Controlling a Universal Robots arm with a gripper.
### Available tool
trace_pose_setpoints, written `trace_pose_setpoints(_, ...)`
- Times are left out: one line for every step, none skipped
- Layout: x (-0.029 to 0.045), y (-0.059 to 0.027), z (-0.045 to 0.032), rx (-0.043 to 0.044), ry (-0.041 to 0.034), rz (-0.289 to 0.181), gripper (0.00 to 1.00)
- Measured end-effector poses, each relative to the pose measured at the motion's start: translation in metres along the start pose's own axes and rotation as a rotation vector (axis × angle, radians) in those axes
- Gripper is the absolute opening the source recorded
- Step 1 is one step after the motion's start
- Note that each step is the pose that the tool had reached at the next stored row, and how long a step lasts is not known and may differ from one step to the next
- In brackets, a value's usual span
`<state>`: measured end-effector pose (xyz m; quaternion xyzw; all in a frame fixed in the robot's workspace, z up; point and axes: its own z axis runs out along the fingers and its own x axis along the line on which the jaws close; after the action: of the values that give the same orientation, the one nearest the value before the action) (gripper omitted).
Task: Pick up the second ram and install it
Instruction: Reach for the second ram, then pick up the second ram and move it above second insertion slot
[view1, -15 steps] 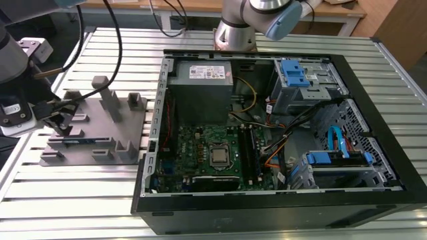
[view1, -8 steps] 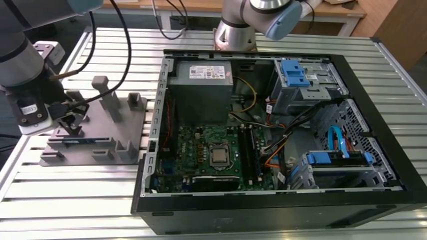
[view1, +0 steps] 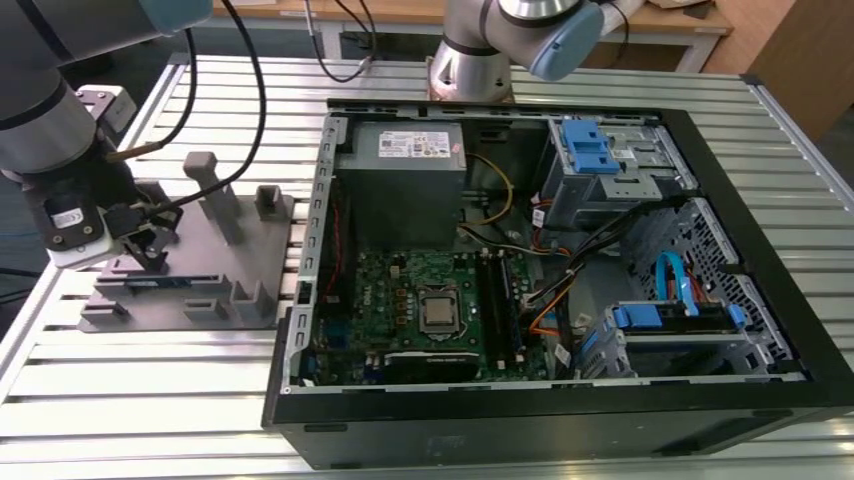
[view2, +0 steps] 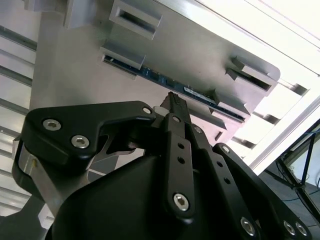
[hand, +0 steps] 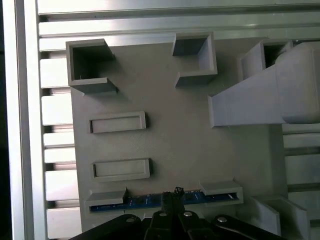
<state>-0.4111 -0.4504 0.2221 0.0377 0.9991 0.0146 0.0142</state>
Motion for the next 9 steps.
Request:
trace_pose_setpoints(0.0000, 0.0000, 0.0000, 0.0000, 0.0000, 0.000, 0.11)
trace_pose_setpoints(0.0000, 0.0000, 0.0001, 0.0000, -0.0001, 0.000, 0.11)
trace_pose_setpoints(0.0000, 0.0000, 0.0001, 0.0000, 0.0000, 0.000, 0.11)
trace_pose_setpoints(0.0000, 0.0000, 0.0001, 0.0000, -0.0001, 0.000, 0.11)
trace_pose_setpoints(0.0000, 0.0000, 0.0001, 0.0000, -0.0001, 0.000, 0.11)
trace_pose_setpoints(0.0000, 0.0000, 0.0002, 0.0000, -0.0001, 0.000, 0.11)
trace_pose_setpoints(0.0000, 0.0000, 0.0002, 0.0000, -0.0001, 0.000, 0.11)
trace_pose_setpoints(0.0000, 0.0000, 0.0002, 0.0000, -0.0001, 0.000, 0.11)
trace_pose_setpoints(0.0000, 0.0000, 0.0002, 0.0000, 0.0000, 0.000, 0.11)
